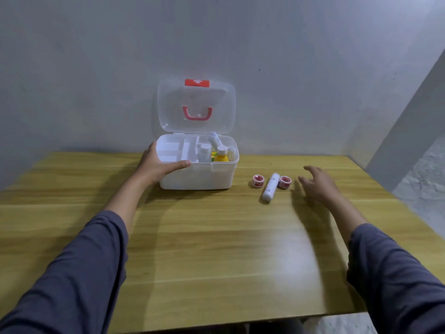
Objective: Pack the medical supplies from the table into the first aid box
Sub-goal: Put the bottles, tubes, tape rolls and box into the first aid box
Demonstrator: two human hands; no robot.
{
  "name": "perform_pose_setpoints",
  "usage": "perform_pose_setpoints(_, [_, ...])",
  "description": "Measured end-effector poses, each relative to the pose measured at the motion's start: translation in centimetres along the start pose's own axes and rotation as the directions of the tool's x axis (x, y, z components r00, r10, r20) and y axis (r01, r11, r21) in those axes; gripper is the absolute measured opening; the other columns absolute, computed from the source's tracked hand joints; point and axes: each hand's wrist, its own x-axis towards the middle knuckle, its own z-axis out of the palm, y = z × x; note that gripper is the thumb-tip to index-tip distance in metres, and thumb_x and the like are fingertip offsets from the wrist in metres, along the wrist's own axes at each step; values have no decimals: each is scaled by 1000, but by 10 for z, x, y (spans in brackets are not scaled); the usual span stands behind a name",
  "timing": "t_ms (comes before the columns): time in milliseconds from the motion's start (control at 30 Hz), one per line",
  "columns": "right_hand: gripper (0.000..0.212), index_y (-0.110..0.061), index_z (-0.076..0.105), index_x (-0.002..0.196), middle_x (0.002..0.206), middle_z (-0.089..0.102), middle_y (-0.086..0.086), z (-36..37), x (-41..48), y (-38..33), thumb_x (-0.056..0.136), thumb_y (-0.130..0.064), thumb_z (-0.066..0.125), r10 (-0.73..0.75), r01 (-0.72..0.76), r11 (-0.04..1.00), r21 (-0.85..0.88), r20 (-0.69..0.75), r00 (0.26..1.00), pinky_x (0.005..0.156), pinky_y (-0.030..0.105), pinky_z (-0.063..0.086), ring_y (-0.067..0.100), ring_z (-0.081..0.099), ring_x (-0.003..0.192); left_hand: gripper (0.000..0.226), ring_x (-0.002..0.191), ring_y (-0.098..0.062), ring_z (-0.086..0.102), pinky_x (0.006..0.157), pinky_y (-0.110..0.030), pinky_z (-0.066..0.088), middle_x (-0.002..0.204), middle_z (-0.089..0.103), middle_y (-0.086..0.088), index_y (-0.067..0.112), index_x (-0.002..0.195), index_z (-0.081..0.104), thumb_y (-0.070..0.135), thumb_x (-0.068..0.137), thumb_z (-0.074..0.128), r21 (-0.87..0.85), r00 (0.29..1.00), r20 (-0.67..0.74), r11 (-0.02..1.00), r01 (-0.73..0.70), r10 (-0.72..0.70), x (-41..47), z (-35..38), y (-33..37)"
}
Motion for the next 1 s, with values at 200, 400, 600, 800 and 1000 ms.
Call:
perform_pose_setpoints(200, [37, -5, 53, 123, 127, 52, 23, 6, -28, 31, 90, -20, 52, -28, 28, 1000, -4, -17, 999, 101, 39, 36, 38, 45, 119, 149, 140, -25, 50, 116, -49, 45, 152, 51, -2, 22, 152, 39, 82, 24, 85, 30, 1000, 1, 999, 22, -22, 0, -1, 2])
perform_pose_setpoints(400, [34, -8, 53, 126, 134, 51, 4, 12, -62, 23, 94, -18, 47, -288, 281, 948, 148, 29, 957, 100, 20, 25, 20, 39, 131, 149, 142, -26, 47, 117, -51, 43, 154, 48, -3, 22, 152, 37, 81, 24, 84, 48, 999, 11, 998, 36, -36, -2, -2, 6])
perform_pose_setpoints(600, [47, -19, 26, 144, 147, 16, -18, 25, -63, 2, 98, -19, 36, -505, 485, 863, 142, 205, 838, 114, 22, 4, 0, 7, 139, 142, 143, -27, 46, 118, -51, 42, 155, 47, -4, 22, 152, 37, 76, 30, 84, 50, 999, 7, 998, 42, -42, -4, -1, 6])
perform_pose_setpoints(800, [48, -23, 21, 145, 152, 13, -14, 29, -38, -12, 99, -27, 33, -503, 516, 855, 52, 322, 802, 115, 21, 1, 3, 4, 142, 146, 143, -27, 45, 117, -52, 42, 154, 47, -4, 22, 152, 36, 80, 27, 84, 60, 999, 5, 997, 53, -53, -4, 0, 6])
perform_pose_setpoints(1000, [46, -23, 31, 142, 151, 31, -3, 31, -19, -24, 97, -24, 40, -527, 566, 823, -53, 305, 794, 107, 23, 21, 19, 28, 139, 138, 139, -25, 50, 115, -48, 45, 150, 52, -2, 23, 151, 40, 75, 32, 85, 41, 1000, -1, 999, 26, -26, -3, 0, 4])
